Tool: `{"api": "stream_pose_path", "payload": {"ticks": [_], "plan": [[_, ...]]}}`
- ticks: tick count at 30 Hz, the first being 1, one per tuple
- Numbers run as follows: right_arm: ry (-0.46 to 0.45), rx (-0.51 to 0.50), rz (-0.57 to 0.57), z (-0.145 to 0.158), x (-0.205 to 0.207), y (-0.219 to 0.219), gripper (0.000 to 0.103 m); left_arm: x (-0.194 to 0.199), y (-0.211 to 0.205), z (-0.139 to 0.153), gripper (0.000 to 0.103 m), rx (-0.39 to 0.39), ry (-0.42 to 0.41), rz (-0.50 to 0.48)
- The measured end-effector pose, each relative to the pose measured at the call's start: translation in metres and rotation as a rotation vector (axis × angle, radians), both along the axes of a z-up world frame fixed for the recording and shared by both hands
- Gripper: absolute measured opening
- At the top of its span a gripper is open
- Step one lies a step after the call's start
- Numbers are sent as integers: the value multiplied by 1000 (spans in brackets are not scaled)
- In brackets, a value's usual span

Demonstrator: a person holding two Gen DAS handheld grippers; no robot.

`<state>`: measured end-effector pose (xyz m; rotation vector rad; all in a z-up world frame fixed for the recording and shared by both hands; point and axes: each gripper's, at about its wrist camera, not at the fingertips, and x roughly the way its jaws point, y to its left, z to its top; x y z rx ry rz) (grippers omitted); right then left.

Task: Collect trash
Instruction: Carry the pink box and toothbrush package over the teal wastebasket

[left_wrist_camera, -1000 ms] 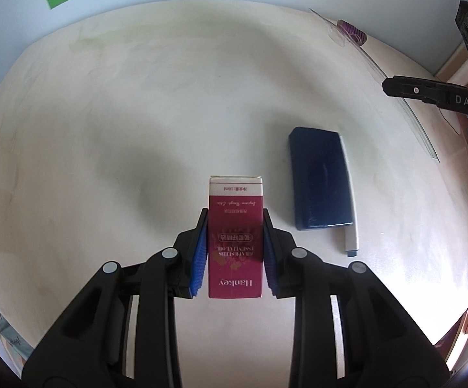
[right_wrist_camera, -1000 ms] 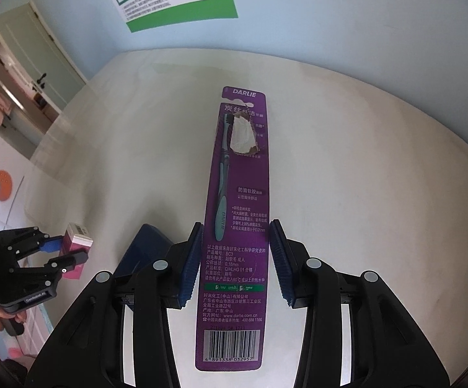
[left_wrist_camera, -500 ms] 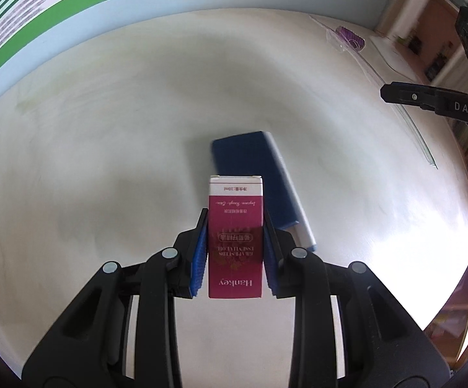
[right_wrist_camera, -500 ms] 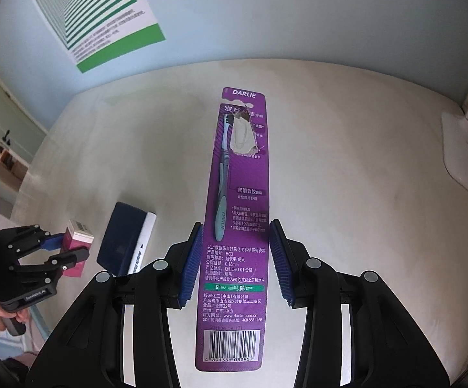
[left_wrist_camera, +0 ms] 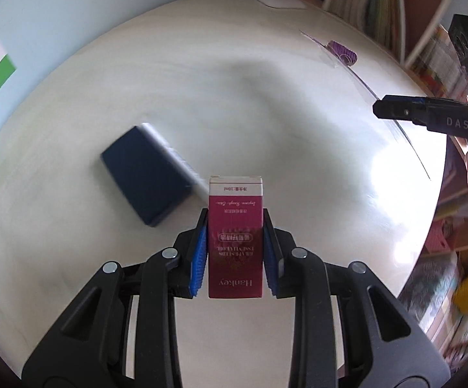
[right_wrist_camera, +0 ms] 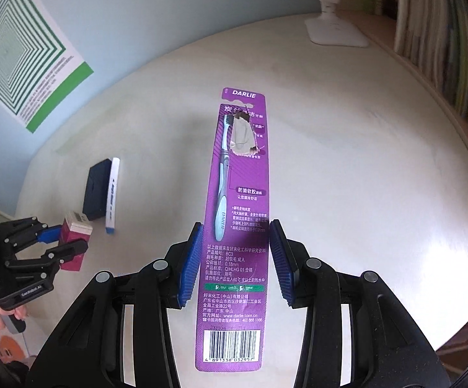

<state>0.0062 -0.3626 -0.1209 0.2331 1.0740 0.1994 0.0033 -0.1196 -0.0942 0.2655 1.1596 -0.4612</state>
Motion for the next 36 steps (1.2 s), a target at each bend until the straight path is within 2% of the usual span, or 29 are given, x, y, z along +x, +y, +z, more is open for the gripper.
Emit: {"api": "stream_pose_path", "payload": {"ticks": [4, 16, 24, 36], "plan": [[8, 9, -98, -3, -39, -22, 42, -6, -23, -6, 27, 6, 16, -93], [-2, 17, -344, 9, -155, -76, 42, -66, -111, -8, 27, -7, 18, -395], [-6, 43, -460, 4, -252, -98, 42, -135, -169, -15, 27, 3, 14, -538], [49, 85, -631, -24, -398, -120, 42, -245, -220, -29, 27, 40, 29, -732]]}}
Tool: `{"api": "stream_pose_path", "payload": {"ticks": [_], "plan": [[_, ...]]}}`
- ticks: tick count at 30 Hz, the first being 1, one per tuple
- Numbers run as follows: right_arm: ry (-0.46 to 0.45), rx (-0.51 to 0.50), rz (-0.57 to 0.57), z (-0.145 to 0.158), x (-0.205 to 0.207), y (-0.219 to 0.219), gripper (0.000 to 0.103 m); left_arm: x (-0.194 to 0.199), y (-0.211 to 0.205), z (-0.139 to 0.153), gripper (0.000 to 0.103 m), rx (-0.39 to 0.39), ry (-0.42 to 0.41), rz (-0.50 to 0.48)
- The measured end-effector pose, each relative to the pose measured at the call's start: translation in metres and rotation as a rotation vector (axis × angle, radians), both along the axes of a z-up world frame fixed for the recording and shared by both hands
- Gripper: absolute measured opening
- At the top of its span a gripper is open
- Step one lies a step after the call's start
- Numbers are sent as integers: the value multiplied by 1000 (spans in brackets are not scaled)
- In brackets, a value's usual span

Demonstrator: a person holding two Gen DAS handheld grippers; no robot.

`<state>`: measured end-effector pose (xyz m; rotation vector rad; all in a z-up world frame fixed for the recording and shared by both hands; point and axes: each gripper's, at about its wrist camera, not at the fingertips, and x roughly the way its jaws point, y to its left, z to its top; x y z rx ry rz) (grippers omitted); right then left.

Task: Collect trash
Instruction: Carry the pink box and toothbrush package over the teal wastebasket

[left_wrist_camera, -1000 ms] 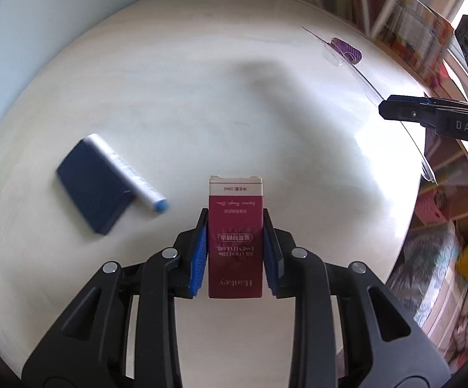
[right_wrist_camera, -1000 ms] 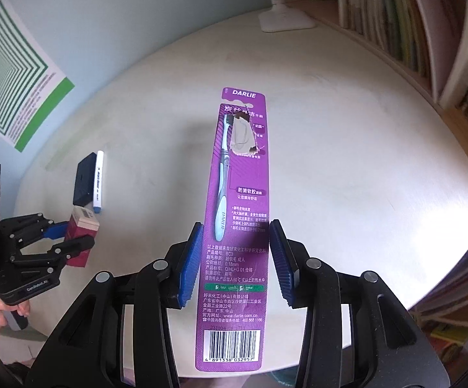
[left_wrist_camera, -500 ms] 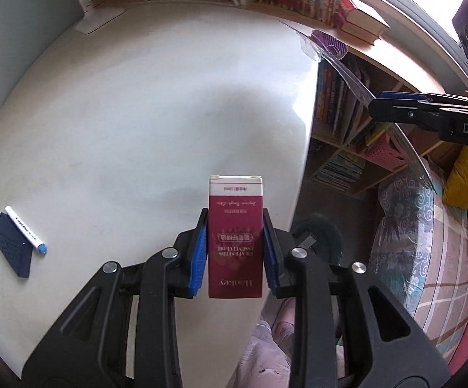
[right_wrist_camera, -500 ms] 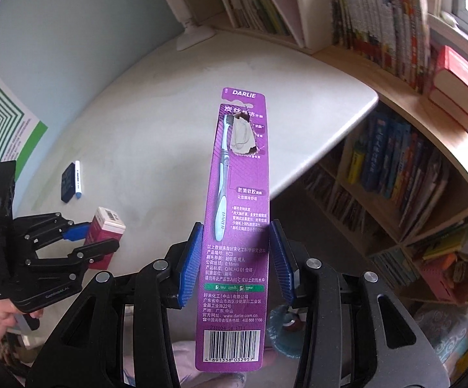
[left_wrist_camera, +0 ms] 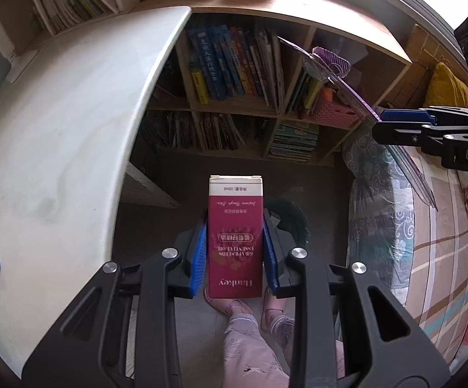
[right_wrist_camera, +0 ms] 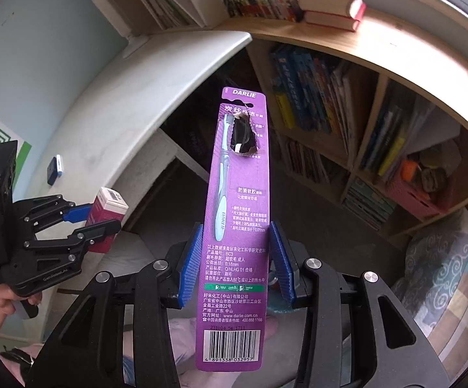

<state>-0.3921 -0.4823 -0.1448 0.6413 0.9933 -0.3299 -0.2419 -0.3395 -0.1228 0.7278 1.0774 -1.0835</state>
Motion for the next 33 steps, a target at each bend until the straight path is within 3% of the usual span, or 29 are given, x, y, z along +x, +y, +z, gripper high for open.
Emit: {"api": "stream_pose_path", "payload": {"ticks": [13, 23, 33], "plan": [[53, 108, -134, -55, -84, 1, 42, -61, -31, -43, 27, 74, 35, -148], [80, 220, -199, -110, -102, 16, 42, -73, -47, -90, 27, 141, 52, -241], [90, 340, -260, -187, -96, 28, 42, -71, -55, -166, 27, 237, 85, -298]]}}
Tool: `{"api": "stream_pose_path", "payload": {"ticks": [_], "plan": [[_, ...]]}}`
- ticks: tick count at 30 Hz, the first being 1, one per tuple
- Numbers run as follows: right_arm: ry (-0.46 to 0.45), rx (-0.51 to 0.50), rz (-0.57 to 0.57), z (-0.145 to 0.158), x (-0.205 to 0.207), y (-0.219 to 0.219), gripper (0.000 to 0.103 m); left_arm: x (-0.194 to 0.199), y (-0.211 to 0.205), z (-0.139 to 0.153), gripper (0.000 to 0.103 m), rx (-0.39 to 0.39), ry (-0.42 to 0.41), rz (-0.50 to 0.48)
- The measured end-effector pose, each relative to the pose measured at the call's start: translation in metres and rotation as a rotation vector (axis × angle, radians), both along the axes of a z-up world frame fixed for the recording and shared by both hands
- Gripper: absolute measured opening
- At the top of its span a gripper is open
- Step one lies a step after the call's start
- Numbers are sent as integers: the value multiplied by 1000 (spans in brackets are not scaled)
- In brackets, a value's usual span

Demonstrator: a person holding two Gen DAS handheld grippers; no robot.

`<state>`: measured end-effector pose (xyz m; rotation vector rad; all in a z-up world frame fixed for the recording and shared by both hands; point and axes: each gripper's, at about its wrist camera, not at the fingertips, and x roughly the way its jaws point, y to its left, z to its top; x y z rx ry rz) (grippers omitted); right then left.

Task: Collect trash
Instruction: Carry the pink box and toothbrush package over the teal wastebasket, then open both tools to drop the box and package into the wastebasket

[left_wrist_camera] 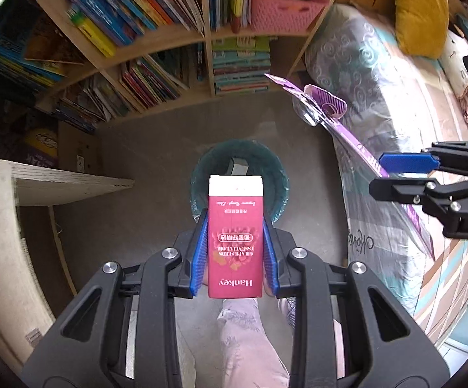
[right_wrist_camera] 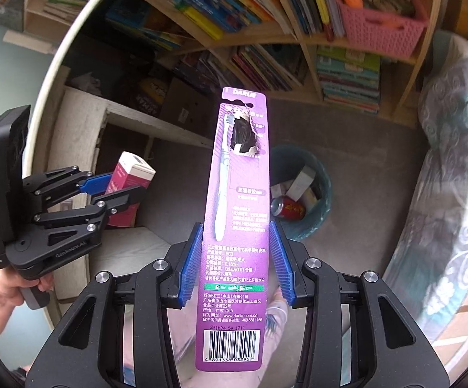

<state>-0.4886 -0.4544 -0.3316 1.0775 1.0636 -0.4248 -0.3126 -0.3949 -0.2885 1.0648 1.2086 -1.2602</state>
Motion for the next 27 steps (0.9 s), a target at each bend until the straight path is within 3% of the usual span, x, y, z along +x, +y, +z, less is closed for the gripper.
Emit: {"api": "stream_pose_path", "payload": {"ticks": [7, 15, 27], "plan": [[26, 76, -34, -68, 8, 5, 42, 3, -8, -61, 27, 61, 36, -25], [58, 177, -69, -143, 16, 9, 42, 1, -18, -135, 27, 113, 7, -102], [101, 298, -119, -227, 26, 14, 42, 6, -25, -217, 27, 185, 54, -178]]}}
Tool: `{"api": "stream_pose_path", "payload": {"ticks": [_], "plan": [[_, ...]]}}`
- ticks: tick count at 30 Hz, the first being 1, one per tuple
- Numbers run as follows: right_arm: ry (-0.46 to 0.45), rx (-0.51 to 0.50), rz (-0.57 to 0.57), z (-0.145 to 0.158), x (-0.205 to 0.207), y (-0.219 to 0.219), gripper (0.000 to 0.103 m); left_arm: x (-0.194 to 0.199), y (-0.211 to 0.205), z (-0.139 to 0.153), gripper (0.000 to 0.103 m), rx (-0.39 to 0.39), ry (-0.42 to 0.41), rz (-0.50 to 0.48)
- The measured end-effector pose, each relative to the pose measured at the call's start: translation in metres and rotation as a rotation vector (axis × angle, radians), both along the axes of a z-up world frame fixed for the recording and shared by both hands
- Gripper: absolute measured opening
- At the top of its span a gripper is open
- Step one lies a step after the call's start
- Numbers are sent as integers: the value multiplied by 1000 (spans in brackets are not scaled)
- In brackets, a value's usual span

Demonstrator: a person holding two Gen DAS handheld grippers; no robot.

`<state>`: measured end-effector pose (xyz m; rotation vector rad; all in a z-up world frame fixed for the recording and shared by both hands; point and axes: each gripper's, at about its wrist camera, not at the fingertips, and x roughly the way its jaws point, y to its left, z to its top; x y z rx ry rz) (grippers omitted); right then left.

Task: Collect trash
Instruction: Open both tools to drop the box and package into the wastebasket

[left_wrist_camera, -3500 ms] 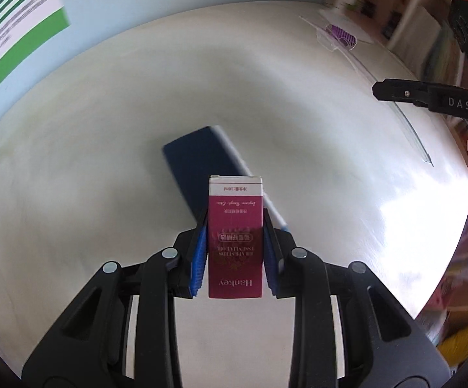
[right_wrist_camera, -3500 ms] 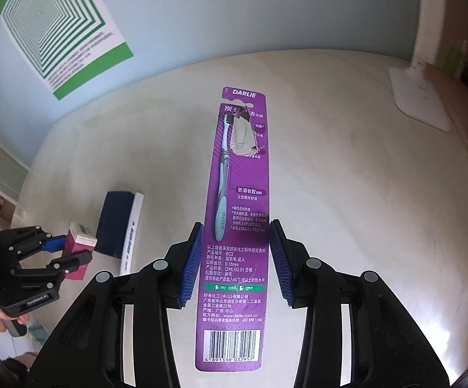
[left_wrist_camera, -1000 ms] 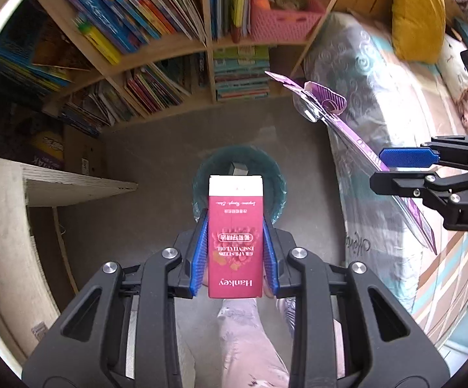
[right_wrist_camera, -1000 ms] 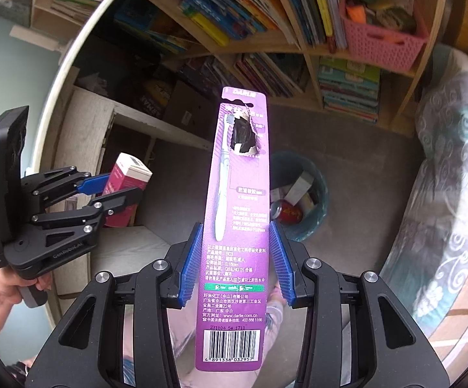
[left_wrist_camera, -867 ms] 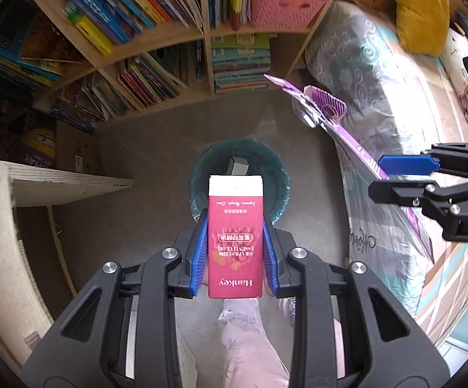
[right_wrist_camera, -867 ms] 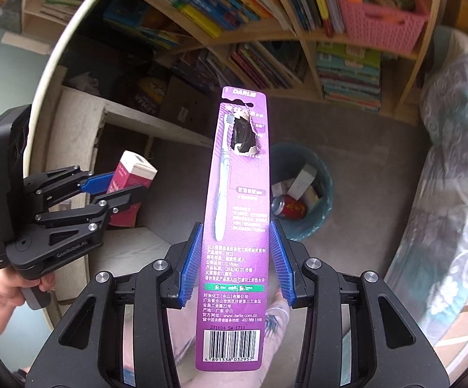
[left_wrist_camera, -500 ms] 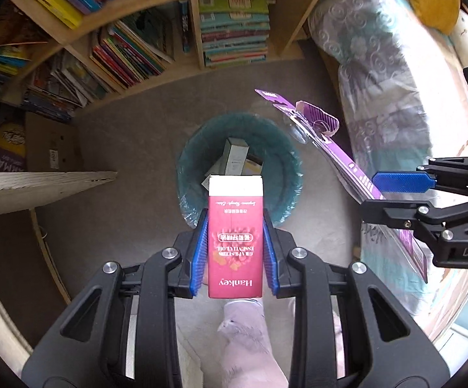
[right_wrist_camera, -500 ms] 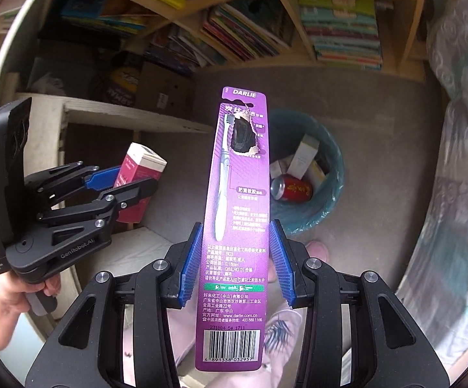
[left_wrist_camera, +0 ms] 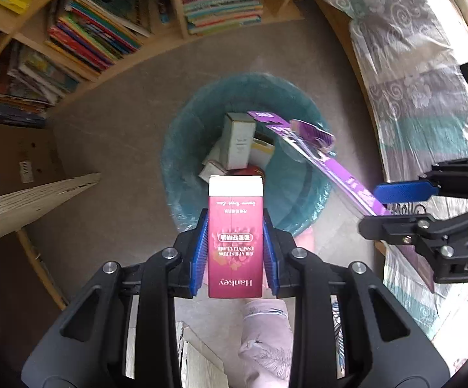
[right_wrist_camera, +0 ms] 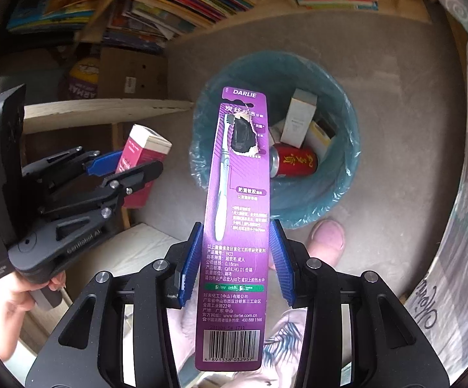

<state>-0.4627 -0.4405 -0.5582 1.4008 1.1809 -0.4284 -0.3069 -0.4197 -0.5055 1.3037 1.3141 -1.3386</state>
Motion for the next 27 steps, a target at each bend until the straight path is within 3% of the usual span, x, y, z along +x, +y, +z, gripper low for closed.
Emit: {"api": "stream_pose_path", "payload": {"ticks": [6, 7, 8, 10, 17, 27], "plan": [[11, 16, -12, -13, 3, -11, 45, -4, -1, -18, 28, 1, 18, -47], [10, 8, -14, -12, 4, -14, 46, -4, -2, -19, 36, 1, 22, -52], [9, 5, -17, -12, 4, -17, 51, -5, -3, -20, 56, 1, 13, -59], [20, -32, -34, -10, 3, -25, 64, -5, -5, -21, 71, -20, 18, -63], [23, -54, -94, -5, -16, -46, 65, -1, -12, -25, 75, -27, 1, -31], [25, -47, -138, 1, -32, -29, 68, -4, -5, -22, 80, -36, -5, -37]]}}
